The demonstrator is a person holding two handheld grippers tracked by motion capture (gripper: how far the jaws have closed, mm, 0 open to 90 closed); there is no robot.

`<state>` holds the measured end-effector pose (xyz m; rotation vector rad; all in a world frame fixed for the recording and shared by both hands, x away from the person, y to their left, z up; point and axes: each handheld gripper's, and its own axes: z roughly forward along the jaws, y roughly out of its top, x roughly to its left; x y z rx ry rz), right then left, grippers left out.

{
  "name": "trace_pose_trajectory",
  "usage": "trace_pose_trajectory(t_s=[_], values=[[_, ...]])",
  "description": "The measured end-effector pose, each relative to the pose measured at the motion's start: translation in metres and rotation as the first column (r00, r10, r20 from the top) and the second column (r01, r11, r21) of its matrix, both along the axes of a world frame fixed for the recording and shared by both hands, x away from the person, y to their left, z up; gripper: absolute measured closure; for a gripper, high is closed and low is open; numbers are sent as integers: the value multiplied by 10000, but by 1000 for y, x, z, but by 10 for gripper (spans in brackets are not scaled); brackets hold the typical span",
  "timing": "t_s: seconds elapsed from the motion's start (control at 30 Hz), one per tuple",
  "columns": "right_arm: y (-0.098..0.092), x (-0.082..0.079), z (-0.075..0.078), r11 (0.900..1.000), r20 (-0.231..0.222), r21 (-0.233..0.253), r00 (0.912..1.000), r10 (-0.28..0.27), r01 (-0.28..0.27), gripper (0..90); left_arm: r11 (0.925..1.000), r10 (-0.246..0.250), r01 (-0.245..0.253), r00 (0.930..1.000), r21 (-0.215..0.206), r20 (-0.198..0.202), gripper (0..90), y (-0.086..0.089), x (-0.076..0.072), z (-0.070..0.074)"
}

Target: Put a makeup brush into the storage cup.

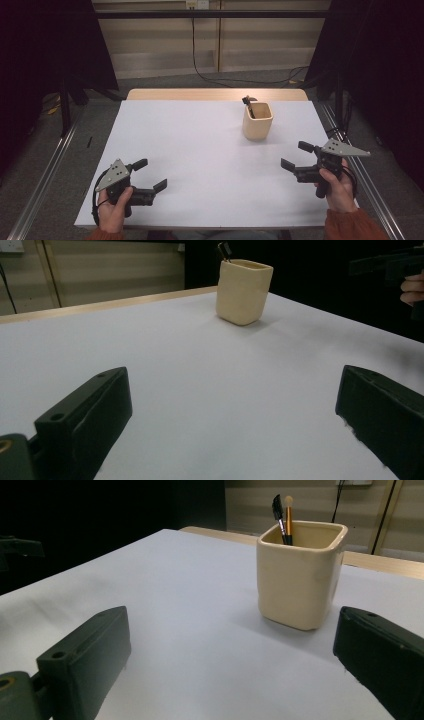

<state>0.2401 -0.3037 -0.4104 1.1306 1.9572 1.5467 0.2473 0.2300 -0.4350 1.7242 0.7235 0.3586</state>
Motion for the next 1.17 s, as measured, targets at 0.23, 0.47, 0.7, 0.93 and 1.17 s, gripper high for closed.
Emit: trace_pose_trajectory(t_s=[0.23,0.47,0.7,0.93,1.17], values=[[-4,-16,-6,9996,109,-161,9997,-214,216,15,10000,2,-2,10000,18,14,16,-1,0,0],[-14,-30,-14,9990,-45,35,9990,-449,449,14,10000,11,-11,10000,22,60,16,2,-4,1],[-24,-48,-22,9957,-112,-5,9956,-930,930,14,9999,142,-142,9999,-62,31,16,9,-10,1],[-24,-51,-28,9918,-187,-337,9922,-1236,1230,15,9996,202,-201,9998,-205,53,16,14,-14,2],[-21,-48,-28,9926,-156,-434,9934,-1139,1131,15,9997,146,-146,9999,-205,1,13,11,-9,1]])
